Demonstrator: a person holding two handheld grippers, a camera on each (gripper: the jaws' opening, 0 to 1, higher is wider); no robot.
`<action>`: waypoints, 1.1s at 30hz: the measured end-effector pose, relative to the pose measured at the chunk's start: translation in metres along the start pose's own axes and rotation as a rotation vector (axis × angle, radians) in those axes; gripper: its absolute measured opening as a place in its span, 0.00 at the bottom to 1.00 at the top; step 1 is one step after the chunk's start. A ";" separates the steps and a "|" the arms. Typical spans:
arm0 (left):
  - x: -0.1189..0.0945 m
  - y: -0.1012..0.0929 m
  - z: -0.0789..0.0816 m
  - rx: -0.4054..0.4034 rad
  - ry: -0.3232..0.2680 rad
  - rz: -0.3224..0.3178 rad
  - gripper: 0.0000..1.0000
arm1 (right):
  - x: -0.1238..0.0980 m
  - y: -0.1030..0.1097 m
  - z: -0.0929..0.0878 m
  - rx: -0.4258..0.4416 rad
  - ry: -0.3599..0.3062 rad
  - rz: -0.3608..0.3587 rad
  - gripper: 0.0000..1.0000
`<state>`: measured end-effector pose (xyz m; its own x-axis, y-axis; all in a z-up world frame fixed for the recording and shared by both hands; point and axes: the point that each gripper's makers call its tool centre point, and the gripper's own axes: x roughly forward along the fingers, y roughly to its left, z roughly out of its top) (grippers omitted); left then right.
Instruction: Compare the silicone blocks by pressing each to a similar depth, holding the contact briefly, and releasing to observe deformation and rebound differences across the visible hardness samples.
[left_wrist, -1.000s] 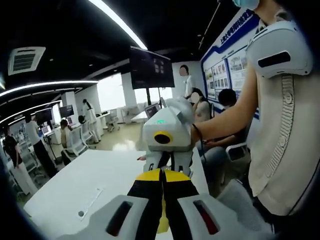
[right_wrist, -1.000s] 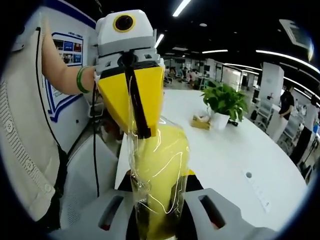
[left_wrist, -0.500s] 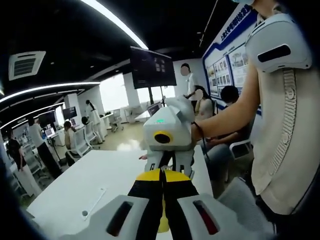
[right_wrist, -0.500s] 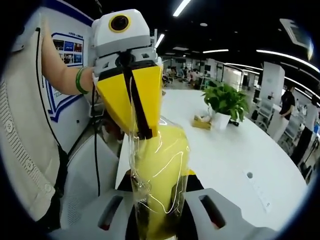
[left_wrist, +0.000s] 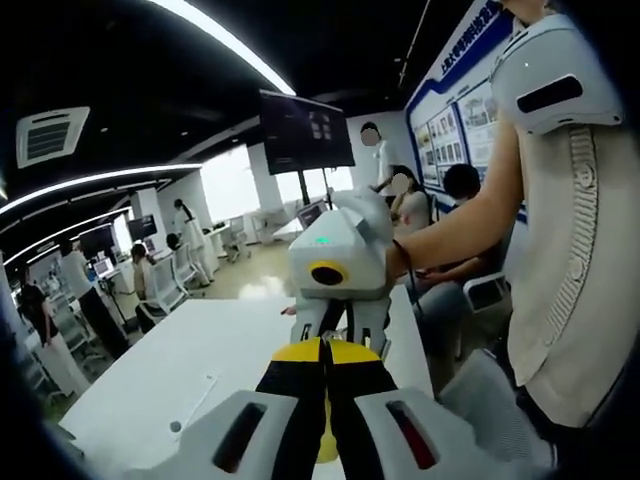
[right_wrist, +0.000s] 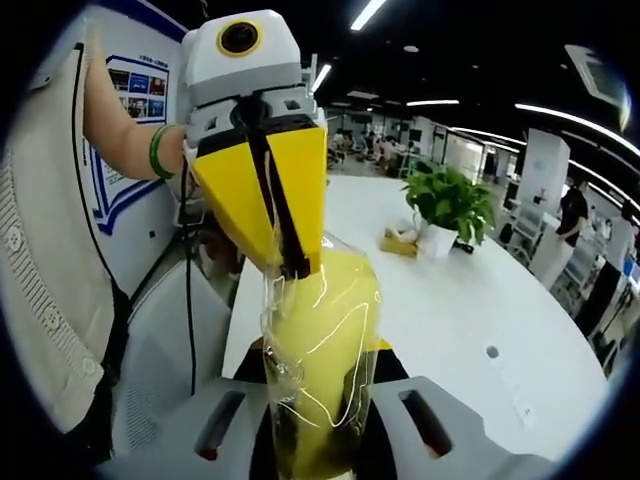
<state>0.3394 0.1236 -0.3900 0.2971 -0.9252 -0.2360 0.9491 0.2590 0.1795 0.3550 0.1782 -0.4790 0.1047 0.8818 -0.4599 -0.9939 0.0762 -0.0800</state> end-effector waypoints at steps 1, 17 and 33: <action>0.000 0.000 0.000 -0.003 0.000 0.001 0.00 | -0.001 0.000 0.000 0.011 0.000 0.002 0.09; 0.003 -0.002 -0.006 -0.134 0.051 0.015 0.00 | 0.000 0.007 -0.009 0.009 0.017 -0.011 0.14; 0.003 -0.005 -0.010 -0.142 0.070 0.022 0.00 | 0.001 0.008 -0.012 -0.023 0.016 -0.038 0.27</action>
<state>0.3362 0.1226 -0.4009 0.3199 -0.8984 -0.3008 0.9461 0.3201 0.0501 0.3474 0.1737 -0.4909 0.1428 0.8708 -0.4705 -0.9882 0.0986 -0.1174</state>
